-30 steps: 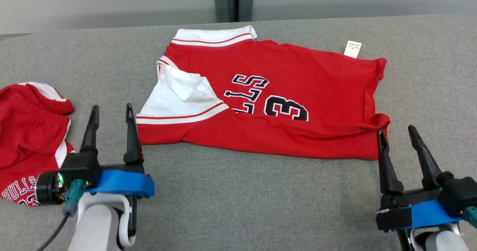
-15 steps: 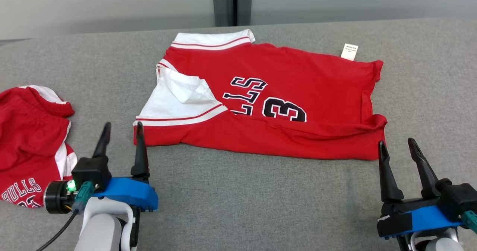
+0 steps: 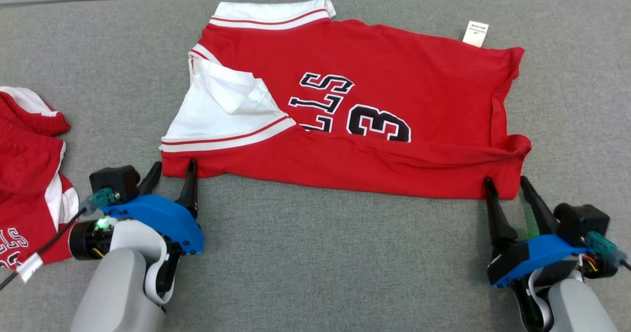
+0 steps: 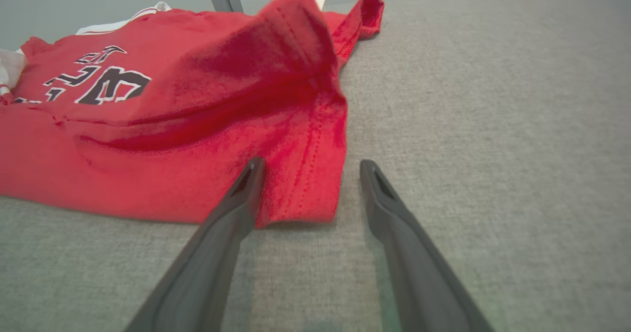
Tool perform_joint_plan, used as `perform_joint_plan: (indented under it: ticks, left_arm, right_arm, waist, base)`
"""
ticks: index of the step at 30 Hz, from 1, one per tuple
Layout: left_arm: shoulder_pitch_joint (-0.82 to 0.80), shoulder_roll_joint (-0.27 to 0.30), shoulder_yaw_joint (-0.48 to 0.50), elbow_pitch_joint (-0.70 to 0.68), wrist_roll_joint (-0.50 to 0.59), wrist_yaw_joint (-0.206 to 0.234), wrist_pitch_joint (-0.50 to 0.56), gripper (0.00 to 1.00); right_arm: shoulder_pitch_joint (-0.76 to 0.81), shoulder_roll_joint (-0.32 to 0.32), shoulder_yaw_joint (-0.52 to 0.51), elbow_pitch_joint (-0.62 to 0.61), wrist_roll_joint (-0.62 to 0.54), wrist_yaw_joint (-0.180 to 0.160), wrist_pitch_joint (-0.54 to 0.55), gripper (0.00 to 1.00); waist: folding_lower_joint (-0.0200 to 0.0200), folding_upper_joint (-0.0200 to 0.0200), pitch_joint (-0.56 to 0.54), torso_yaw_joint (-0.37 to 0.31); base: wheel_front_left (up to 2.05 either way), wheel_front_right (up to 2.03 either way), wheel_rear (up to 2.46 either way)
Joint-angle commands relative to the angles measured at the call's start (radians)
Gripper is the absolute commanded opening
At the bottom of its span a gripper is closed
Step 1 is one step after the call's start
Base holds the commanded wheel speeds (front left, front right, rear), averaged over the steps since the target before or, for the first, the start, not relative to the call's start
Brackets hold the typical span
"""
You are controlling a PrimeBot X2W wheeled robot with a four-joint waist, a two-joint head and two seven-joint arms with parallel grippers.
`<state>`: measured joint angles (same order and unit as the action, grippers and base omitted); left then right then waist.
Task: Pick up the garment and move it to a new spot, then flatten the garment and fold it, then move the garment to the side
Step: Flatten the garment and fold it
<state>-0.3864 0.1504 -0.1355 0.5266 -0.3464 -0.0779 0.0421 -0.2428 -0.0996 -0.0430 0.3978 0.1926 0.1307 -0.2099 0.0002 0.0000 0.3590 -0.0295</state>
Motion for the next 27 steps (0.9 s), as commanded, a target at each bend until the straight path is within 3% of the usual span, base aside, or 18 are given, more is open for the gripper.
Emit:
perform_joint_plan:
  ticks: [1,2,3,4,5,9,15,27]
  left_arm:
    - [-0.010,-0.007,0.006,0.027,-0.031,-0.012,0.028,1.00]
    - [-0.017,0.001,-0.002,0.042,-0.032,-0.019,0.045,0.60]
    - [-0.020,0.000,-0.005,0.055,-0.052,-0.026,0.061,0.38]
    - [-0.023,-0.007,-0.006,0.063,-0.073,-0.033,0.074,0.00]
    - [-0.025,-0.007,-0.015,0.069,-0.083,-0.039,0.090,0.00]
    - [-0.021,-0.002,-0.044,0.050,-0.146,-0.052,0.119,0.00]
    - [0.003,0.040,-0.031,-0.056,-0.172,-0.052,0.033,0.00]
    - [0.276,0.038,-0.018,-0.273,-0.186,0.034,0.033,0.00]
  right_arm:
    - [-0.025,-0.010,0.009,0.024,0.016,0.000,0.011,1.00]
    - [-0.036,-0.015,0.016,0.047,0.025,0.000,0.026,0.95]
    - [-0.045,-0.017,0.025,0.063,0.037,0.000,0.035,0.59]
    - [-0.056,-0.021,0.030,0.074,0.044,0.000,0.035,0.13]
    - [-0.060,-0.021,0.036,0.086,0.058,0.000,0.037,0.00]
    - [-0.066,-0.038,0.046,0.097,0.091,0.000,0.029,0.00]
    - [-0.039,-0.060,0.056,0.055,0.119,0.000,0.024,0.00]
    - [0.154,-0.110,0.069,-0.097,0.147,0.000,0.101,0.00]
  waist:
    - [-0.0002,0.0000,0.005,0.003]
    - [-0.0002,0.0000,0.007,0.003]
    - [-0.0002,0.0000,0.009,0.004]
    - [-0.0002,0.0000,0.010,0.005]
    - [-0.0002,0.0000,0.011,0.006]
    - [-0.0002,0.0000,0.006,0.010]
    - [-0.0002,0.0000,-0.015,0.014]
    - [-0.0002,0.0000,-0.108,0.080]
  base:
    - [0.00,0.00,0.00]
    - [0.00,0.00,0.00]
    - [0.00,0.00,0.00]
    - [0.00,0.00,0.00]
    - [0.00,0.00,0.00]
    - [0.00,0.00,0.00]
    - [0.00,0.00,0.00]
    - [0.00,0.00,0.00]
